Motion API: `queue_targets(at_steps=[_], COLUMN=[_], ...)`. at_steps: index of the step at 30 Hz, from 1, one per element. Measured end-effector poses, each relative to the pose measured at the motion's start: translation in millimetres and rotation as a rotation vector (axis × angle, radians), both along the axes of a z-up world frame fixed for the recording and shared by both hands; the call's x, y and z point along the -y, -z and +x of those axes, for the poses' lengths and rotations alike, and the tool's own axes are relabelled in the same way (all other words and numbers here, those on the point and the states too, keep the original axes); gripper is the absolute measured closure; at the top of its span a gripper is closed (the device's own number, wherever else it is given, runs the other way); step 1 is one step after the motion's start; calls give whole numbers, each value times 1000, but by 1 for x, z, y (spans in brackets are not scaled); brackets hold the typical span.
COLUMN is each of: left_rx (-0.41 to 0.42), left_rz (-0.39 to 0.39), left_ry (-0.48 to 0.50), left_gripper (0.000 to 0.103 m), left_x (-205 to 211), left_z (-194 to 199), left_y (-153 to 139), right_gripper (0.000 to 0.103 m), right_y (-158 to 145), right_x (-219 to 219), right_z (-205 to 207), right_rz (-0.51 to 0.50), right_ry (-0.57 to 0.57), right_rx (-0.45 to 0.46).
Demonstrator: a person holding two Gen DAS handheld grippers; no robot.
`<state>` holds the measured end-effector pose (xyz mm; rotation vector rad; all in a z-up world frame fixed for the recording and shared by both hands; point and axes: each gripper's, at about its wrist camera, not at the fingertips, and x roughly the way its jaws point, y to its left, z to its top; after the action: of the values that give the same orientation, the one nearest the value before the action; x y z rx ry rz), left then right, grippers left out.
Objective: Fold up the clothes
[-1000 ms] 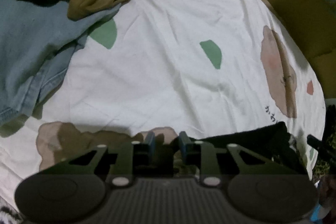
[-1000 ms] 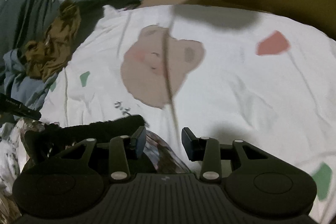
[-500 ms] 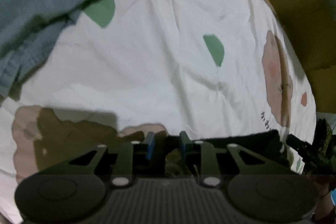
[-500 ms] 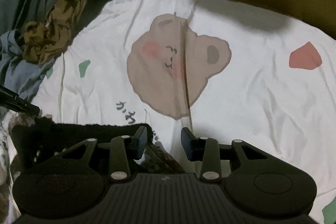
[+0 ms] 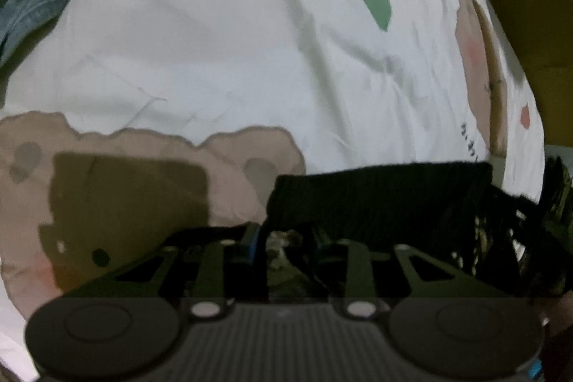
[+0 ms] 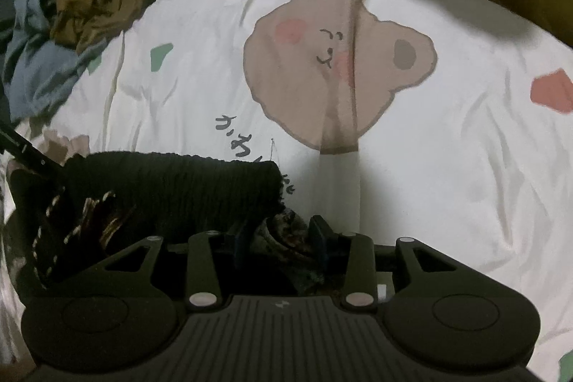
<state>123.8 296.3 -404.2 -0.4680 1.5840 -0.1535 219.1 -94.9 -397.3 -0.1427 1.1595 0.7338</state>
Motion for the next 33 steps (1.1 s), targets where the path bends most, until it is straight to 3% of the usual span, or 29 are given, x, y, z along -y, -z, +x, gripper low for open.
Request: queue_targets(at_steps=[7, 10, 11, 16, 17, 21, 23, 27, 33], left_rx=[19, 31, 35, 85, 89, 120, 157, 251, 374], left_rz=[11, 12, 8, 66, 70, 81, 98, 96, 105], left_ry=[110, 140, 148, 260, 266, 292, 329, 325, 333], left_gripper=[71, 66, 58, 57, 58, 81, 85, 87, 87], left_x=[13, 19, 21, 42, 44, 48, 53, 53, 65], left_z=[-3, -3, -3, -3, -2, 2, 2, 13, 38], left_y=[-2, -2, -2, -4, -4, -14, -25, -56, -88], right_gripper=[56, 56, 56, 65, 69, 83, 86, 88, 88], right_y=[4, 5, 4, 3, 3, -3, -10, -30, -59], right_x=[-20, -26, -26, -25, -26, -25, -17, 0, 17], right_z=[3, 4, 3, -9, -12, -16, -14, -10, -4], right_rz=[-31, -37, -36, -7, -11, -17, 12, 69, 70], right_ry=[-90, -113, -116, -146, -159, -156, -109, -25, 58], right_rx=[38, 47, 50, 55, 59, 83, 70, 62, 143])
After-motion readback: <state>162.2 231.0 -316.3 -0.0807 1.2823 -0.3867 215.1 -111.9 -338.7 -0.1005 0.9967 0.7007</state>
